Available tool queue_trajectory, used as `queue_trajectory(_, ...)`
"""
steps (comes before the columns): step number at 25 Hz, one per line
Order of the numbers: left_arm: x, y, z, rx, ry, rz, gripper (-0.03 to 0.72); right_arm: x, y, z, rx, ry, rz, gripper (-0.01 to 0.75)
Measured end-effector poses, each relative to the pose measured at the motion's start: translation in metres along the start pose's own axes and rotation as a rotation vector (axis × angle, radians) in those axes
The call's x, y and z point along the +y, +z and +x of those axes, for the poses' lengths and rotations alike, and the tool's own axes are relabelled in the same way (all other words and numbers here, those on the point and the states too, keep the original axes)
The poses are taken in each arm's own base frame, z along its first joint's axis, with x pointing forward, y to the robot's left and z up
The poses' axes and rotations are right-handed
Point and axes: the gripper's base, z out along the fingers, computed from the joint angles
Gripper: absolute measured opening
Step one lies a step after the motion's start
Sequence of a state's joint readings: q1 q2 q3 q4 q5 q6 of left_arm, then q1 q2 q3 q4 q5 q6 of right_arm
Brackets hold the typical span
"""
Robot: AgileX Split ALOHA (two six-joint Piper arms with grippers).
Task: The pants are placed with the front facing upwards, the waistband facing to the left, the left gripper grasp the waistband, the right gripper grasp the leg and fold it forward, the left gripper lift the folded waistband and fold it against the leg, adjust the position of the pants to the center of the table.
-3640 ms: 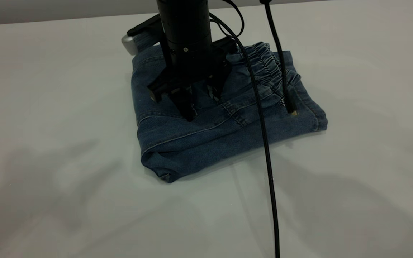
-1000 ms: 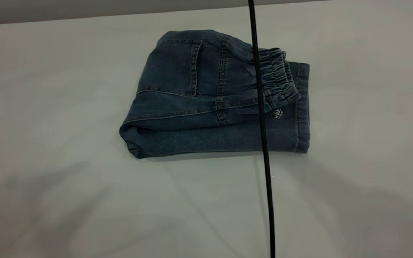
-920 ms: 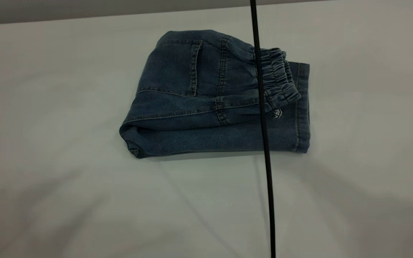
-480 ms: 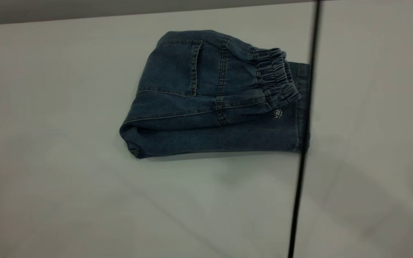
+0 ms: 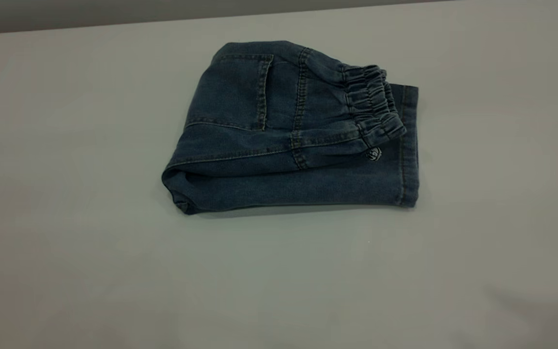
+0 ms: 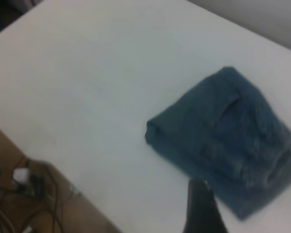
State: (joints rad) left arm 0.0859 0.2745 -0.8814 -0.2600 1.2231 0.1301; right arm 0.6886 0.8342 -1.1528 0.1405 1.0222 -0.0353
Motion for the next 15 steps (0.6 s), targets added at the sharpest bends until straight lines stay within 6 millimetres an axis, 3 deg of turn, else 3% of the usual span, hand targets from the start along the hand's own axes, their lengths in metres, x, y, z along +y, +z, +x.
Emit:
queue_trajectory(6,-0.001,0.004,0.042,-0.018,-0.034,0.000,0.474,-0.004,-0.047,0.111,-0.070,0.077,0.057,0.367)
queue_trajectory(8,-0.002,0.000,0.050,-0.047,-0.026,-0.002,0.474,-0.006,-0.061,0.140,-0.133,0.072,0.079,0.367)
queue_trajectory(11,-0.002,-0.002,0.057,-0.074,-0.016,-0.008,0.474,-0.010,-0.067,0.172,-0.156,0.039,0.120,0.367)
queue_trajectory(15,0.003,0.009,0.070,-0.036,-0.013,-0.042,0.474,-0.012,-0.053,0.194,-0.162,0.000,0.119,0.367)
